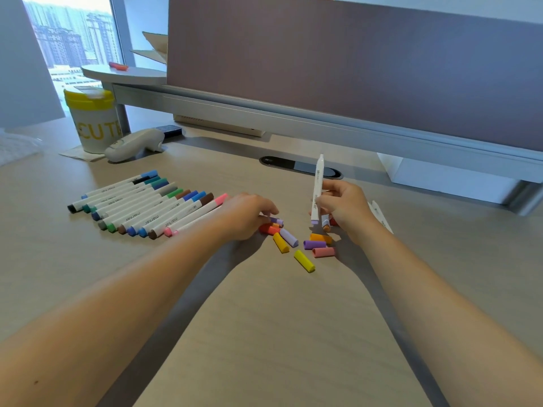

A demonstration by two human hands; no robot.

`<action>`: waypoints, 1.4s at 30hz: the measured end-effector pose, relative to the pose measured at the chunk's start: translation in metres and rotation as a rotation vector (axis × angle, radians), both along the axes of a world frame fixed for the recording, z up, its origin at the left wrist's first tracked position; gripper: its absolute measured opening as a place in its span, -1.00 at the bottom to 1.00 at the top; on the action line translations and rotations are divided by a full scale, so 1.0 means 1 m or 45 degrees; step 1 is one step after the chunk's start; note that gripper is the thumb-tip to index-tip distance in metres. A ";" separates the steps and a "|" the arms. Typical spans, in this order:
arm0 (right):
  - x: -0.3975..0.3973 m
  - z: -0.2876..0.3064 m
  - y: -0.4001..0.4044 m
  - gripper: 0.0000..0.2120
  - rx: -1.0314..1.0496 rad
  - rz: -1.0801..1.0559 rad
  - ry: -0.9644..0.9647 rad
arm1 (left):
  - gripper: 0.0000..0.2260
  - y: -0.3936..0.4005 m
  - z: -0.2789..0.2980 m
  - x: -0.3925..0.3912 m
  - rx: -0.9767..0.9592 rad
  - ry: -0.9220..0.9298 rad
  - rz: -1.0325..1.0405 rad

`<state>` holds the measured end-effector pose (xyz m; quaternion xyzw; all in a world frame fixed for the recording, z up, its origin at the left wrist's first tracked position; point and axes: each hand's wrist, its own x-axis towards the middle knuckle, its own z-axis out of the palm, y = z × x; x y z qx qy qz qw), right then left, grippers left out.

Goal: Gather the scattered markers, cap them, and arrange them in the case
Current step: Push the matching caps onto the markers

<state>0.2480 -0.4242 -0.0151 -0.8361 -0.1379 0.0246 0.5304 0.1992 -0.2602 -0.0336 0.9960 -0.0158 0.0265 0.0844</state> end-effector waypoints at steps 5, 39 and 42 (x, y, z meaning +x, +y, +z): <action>-0.001 0.000 -0.004 -0.65 -0.028 0.018 -0.015 | -0.67 -0.006 0.007 0.000 -0.057 0.079 0.046; -0.044 -0.011 0.010 -0.84 -0.283 0.211 -0.543 | -0.91 0.002 0.015 -0.035 -1.600 -0.392 0.468; -0.047 -0.010 0.013 -0.81 -0.282 0.198 -0.549 | -0.89 -0.002 0.014 -0.033 -1.513 -0.392 0.451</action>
